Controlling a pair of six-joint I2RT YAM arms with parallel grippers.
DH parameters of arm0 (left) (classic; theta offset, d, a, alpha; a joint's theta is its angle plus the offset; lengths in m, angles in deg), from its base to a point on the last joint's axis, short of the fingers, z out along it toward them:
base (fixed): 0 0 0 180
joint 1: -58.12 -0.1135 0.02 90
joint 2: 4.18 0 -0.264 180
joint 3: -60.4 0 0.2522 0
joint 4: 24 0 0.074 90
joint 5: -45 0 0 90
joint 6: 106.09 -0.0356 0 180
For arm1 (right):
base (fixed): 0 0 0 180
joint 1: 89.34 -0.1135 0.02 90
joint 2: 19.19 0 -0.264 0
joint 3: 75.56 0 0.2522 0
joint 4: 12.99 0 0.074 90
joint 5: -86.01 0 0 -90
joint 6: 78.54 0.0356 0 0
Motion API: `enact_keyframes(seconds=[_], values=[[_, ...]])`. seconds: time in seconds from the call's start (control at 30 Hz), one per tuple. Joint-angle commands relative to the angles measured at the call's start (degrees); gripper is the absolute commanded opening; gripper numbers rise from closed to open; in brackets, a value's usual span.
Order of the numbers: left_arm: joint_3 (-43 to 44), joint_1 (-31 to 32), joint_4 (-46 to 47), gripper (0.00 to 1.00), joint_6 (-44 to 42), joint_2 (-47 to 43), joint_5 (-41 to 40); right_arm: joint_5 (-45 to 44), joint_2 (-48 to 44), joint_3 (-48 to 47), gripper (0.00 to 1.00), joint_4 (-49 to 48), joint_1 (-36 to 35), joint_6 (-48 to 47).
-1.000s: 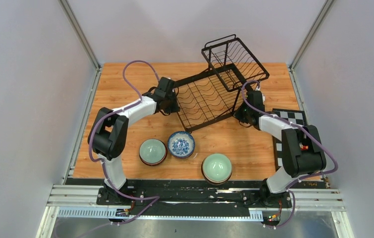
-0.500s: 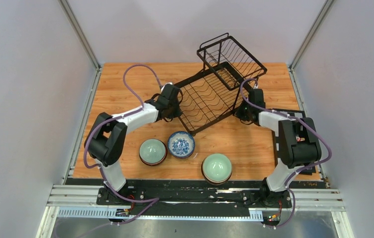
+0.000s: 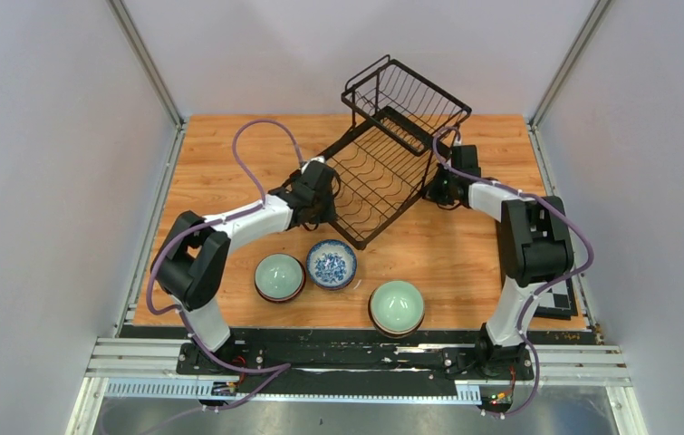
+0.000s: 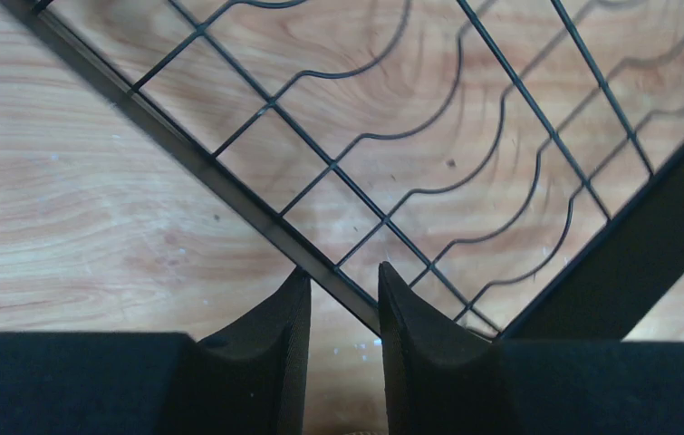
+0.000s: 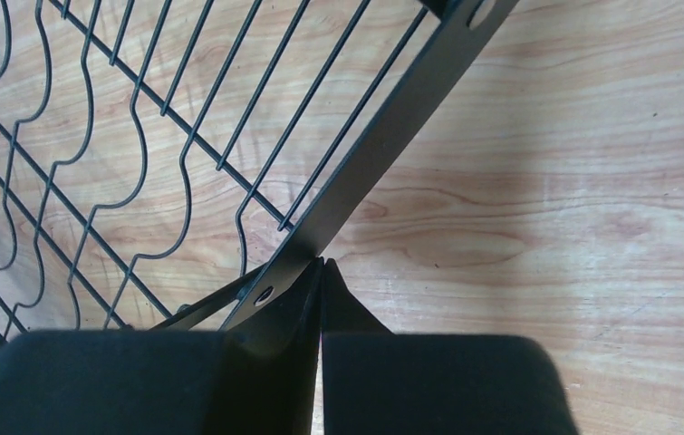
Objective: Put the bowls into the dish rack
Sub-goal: Adjust the dish rack at the center of the board.
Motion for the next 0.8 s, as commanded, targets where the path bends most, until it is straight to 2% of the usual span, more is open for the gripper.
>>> enact_keyframes(seconds=[0.0, 0.27, 0.5, 0.6, 0.7, 0.77], values=[[1.86, 6.19, -7.92, 0.36, -11.24, -1.29, 13.26, 1.52, -1.27, -4.21, 0.03, -4.71, 0.01, -1.13], [9.16, 5.85, -16.93, 0.54, -15.7, -2.45, 1.37, -2.74, -6.66, -4.11, 0.03, 1.3, -0.01, -3.18], [10.61, 1.77, -20.43, 0.6, -17.97, -5.42, -2.09, -4.07, -13.53, -0.03, 0.05, 6.8, -0.09, -3.68], [11.67, -0.07, -20.3, 0.62, -19.29, -6.34, -2.02, -4.23, -17.45, 2.53, 0.14, 8.22, -0.66, -3.29], [13.58, -1.58, -19.7, 0.64, -21.12, -6.09, -1.44, -4.48, -21.82, 5.55, 0.27, 9.35, -2.24, -2.98], [15.16, -2.45, -19.72, 0.66, -22.52, -5.41, -4.12, -5.35, -24.5, 6.58, 0.38, 11.02, -4.11, -2.92]])
